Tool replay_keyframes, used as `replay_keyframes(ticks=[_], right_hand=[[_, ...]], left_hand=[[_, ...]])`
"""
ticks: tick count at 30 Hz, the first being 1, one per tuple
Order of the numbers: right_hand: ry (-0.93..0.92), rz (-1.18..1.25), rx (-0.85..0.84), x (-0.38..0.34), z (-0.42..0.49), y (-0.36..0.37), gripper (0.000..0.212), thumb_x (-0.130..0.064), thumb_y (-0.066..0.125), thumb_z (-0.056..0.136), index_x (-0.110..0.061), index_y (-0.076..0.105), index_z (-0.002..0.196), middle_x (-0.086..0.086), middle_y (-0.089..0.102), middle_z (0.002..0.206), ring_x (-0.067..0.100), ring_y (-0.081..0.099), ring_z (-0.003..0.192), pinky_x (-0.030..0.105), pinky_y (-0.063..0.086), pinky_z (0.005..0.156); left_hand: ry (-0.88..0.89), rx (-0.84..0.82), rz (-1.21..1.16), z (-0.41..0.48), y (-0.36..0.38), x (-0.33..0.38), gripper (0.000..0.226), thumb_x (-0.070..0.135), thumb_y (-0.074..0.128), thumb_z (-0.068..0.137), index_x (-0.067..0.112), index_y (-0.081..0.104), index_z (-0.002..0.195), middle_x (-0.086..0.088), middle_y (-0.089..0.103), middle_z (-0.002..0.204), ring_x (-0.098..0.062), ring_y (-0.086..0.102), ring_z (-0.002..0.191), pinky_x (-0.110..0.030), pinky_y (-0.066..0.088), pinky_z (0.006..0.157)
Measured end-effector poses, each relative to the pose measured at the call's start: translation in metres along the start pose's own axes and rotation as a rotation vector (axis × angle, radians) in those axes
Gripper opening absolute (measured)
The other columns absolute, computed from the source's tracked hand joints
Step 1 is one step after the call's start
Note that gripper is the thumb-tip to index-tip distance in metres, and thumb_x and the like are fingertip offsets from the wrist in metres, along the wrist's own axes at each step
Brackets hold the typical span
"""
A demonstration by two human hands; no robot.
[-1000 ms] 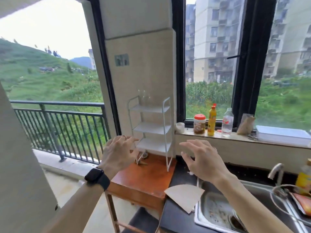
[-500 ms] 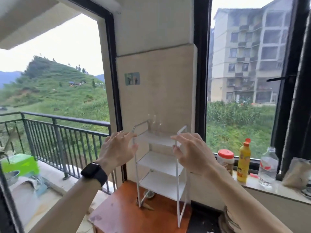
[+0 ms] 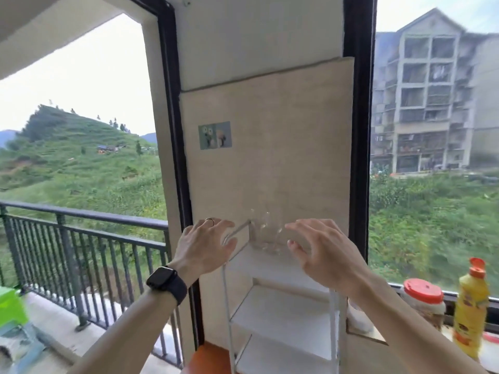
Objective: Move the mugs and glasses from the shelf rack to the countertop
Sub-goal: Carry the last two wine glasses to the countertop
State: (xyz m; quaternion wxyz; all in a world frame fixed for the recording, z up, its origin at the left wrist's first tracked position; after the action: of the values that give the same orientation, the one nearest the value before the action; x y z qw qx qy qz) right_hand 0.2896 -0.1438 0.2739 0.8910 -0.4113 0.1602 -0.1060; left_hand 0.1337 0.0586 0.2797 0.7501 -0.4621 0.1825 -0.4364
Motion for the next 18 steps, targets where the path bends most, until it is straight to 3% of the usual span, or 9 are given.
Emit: replay_keyframes(ticks=[6,11,14,16,18], right_hand=[[0.217,0.048,0.020,0.006,0.068,0.045,0.049,-0.049,0.047,0.097,-0.037,0.042,0.144,-0.011,0.052,0.144,0.016,0.042,0.134,0.037,0.043,0.104],[0.482,0.334,0.088,0.014,0.102,0.085,0.061,-0.052,0.065,0.086,-0.034,0.040,0.139,-0.008,0.056,0.135,0.015,0.055,0.122,0.035,0.044,0.100],[0.657,0.559,0.075,0.022,0.117,0.111,0.071,-0.051,0.077,0.078,-0.034,0.041,0.136,-0.008,0.055,0.127,0.011,0.061,0.108,0.030,0.046,0.092],[0.747,0.645,0.015,0.028,0.124,0.129,0.078,-0.051,0.082,0.072,-0.030,0.042,0.135,-0.009,0.058,0.121,0.013,0.064,0.106,0.034,0.051,0.093],[0.795,0.741,-0.024,0.030,0.127,0.145,0.070,-0.041,0.085,0.073,-0.024,0.047,0.129,-0.006,0.064,0.111,0.015,0.071,0.094,0.033,0.056,0.079]], left_hand=[[0.077,-0.102,-0.221,0.106,0.041,-0.040,0.053,0.059,0.051,0.090,0.042,0.044,0.139,0.008,0.053,0.141,-0.017,0.046,0.131,-0.039,0.043,0.102],[0.059,-0.300,-0.542,0.166,0.087,-0.053,0.073,0.051,0.071,0.081,0.033,0.039,0.144,0.003,0.052,0.142,-0.018,0.049,0.127,-0.029,0.039,0.095],[0.088,-0.374,-0.573,0.186,0.114,-0.052,0.079,0.046,0.077,0.077,0.029,0.039,0.144,0.002,0.052,0.140,-0.017,0.049,0.126,-0.028,0.041,0.096],[0.107,-0.389,-0.552,0.192,0.129,-0.048,0.080,0.047,0.077,0.075,0.028,0.040,0.144,0.003,0.057,0.134,-0.017,0.046,0.122,-0.031,0.042,0.094],[0.127,-0.362,-0.474,0.194,0.138,-0.041,0.077,0.049,0.074,0.076,0.026,0.041,0.142,0.004,0.063,0.124,-0.019,0.044,0.119,-0.034,0.037,0.088]])
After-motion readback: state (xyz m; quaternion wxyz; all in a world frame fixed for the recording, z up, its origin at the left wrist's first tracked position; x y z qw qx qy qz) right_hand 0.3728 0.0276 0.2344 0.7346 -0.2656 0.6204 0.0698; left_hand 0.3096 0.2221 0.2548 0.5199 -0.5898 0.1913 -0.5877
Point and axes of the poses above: each hand's wrist, its own z-axis towards the middle knuckle, its own y-axis out of the palm, x = y × z, the point moved 2 cm from there along z, towards the middle knuckle
